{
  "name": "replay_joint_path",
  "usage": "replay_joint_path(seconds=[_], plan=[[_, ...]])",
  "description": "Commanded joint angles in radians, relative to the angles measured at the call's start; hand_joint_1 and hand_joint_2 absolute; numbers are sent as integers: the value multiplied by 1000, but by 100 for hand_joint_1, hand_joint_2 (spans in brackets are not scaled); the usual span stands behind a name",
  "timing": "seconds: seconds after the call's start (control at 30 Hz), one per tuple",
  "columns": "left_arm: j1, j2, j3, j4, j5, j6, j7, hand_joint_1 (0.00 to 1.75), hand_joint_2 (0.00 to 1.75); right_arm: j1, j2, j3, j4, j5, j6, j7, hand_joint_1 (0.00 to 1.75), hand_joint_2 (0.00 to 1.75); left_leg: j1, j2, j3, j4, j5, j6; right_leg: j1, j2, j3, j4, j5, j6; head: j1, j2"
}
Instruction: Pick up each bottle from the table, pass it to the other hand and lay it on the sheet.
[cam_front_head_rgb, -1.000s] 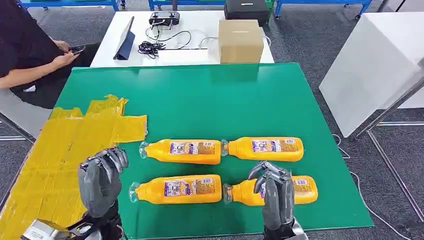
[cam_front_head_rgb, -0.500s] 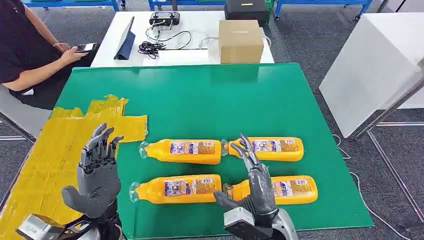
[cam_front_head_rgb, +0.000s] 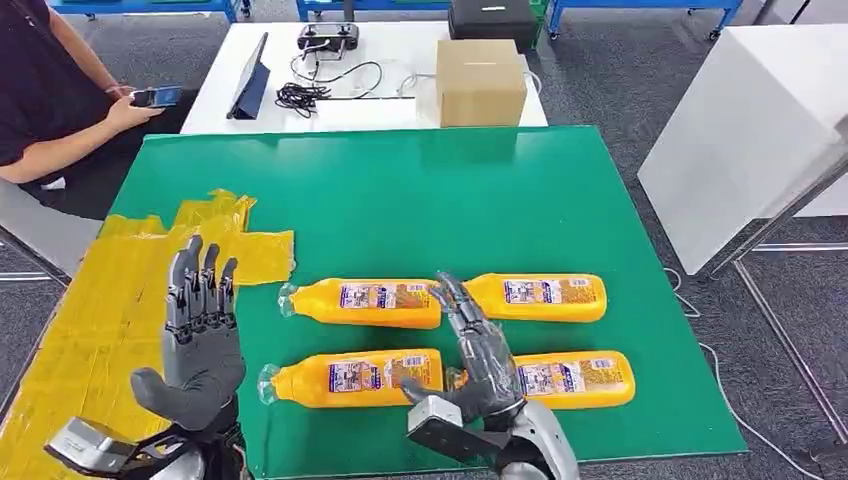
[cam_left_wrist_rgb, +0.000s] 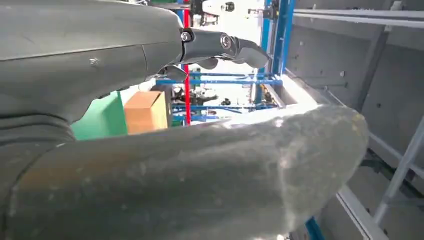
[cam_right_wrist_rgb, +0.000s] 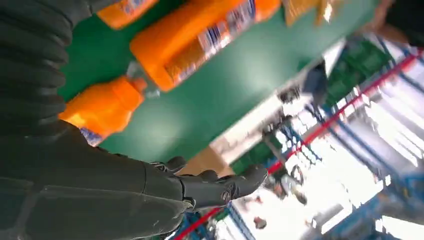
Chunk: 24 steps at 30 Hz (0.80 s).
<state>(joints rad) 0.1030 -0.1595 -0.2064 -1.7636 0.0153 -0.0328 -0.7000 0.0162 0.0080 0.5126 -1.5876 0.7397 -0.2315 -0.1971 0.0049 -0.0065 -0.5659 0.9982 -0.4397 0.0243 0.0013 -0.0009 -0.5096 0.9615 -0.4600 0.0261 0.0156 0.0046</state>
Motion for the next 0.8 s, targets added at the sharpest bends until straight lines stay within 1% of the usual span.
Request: replay_joint_path(seconds=[0.03,0.07,0.1,0.17,0.2,0.23,0.3,0.4,0.43,0.8], plan=[[-63,-7,20,99,18,-18,2,0,0,-255,26,195,360,35,73,76,0,175,0,5,3,-2,1,-1,0,5,1,-2,2,0,0,0],[-66,-7,20,104,22,-23,2,0,0,-274,31,207,381,22,92,78,0,175,0,2,2,-1,1,0,0,3,2,-1,1,0,0,0],[-67,-8,21,105,21,-23,2,0,0,-279,31,213,387,19,96,78,0,175,0,3,3,-2,1,-1,0,4,2,-2,2,0,0,0],[-76,-8,18,119,23,-28,2,0,0,-310,33,247,423,-21,151,75,0,175,0,1,2,-1,2,0,0,1,2,-1,1,0,0,0],[-77,-9,20,121,25,-27,2,0,0,-317,34,260,437,-23,157,76,0,175,0,1,3,-2,2,-1,0,2,3,-1,1,0,0,0],[-79,-10,22,132,35,-27,2,0,0,-333,33,285,467,-58,229,79,0,175,0,0,2,-1,2,0,0,1,2,-1,1,0,0,0],[-86,-9,24,139,39,-29,2,0,0,-342,42,294,498,-63,226,75,0,175,0,1,3,-2,2,-1,0,2,3,-2,1,1,0,0],[-86,-9,24,139,39,-29,2,0,0,-342,42,294,498,-63,226,75,0,175,0,0,4,-3,2,-1,0,1,4,-3,1,1,0,0],[-86,-9,24,139,39,-29,2,0,0,-342,42,294,498,-63,226,75,0,175,0,-2,1,-1,2,0,0,0,1,0,1,0,0,0],[-87,-9,23,143,38,-30,2,0,0,-349,40,307,506,-79,236,71,0,175,0,-1,0,-1,2,0,0,0,1,-1,0,0,0,0]])
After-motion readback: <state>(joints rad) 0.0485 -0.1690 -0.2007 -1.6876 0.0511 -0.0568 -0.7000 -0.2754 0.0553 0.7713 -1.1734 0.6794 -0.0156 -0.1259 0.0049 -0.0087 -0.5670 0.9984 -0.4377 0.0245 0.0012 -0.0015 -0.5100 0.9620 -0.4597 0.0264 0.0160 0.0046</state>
